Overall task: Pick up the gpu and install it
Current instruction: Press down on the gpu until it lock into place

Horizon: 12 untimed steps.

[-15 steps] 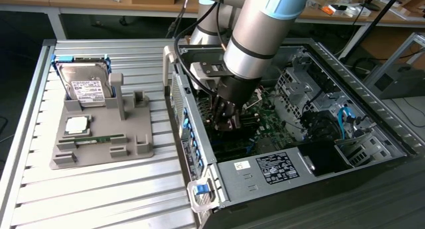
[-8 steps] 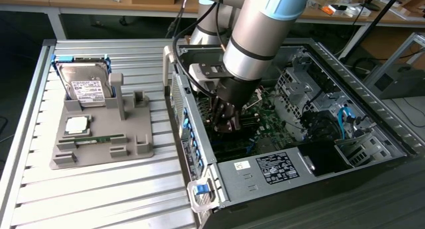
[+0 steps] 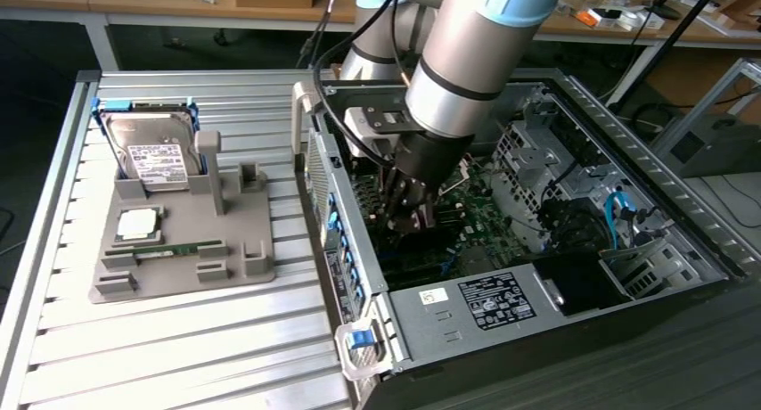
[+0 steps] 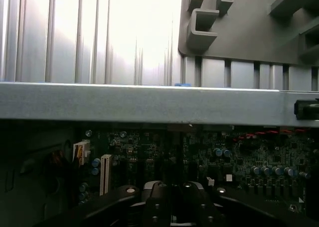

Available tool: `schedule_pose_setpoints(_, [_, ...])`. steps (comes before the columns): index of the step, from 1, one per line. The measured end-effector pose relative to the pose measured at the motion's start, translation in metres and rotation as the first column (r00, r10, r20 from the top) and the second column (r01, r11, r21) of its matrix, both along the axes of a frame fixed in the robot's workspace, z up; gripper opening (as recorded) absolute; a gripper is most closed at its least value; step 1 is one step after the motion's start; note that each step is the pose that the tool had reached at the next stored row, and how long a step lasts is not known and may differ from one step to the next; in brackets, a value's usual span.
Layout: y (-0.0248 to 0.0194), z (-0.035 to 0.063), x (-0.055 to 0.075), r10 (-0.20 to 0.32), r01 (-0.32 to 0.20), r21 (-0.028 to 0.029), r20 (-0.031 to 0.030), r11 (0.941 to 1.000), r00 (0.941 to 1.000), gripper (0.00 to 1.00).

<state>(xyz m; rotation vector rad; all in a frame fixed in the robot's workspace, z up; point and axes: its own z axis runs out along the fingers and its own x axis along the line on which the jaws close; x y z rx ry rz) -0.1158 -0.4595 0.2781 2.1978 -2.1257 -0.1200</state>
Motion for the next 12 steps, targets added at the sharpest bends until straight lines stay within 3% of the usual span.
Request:
schedule_pose_setpoints(4, [0.0000,0.0059,0.0009,0.000,0.000,0.0003,0.0002,1.0000,1.0000,0.11])
schedule_pose_setpoints(6, [0.0004,0.0055,0.0025,0.000,0.000,0.0004,-0.0030,1.0000,1.0000,0.11])
schedule_pose_setpoints(9, [0.0034,0.0044,0.0042,0.000,0.000,0.0002,-0.0086,1.0000,1.0000,0.11])
schedule_pose_setpoints(12, [0.0063,0.0034,0.0042,0.000,0.000,0.0003,-0.0096,1.0000,1.0000,0.11])
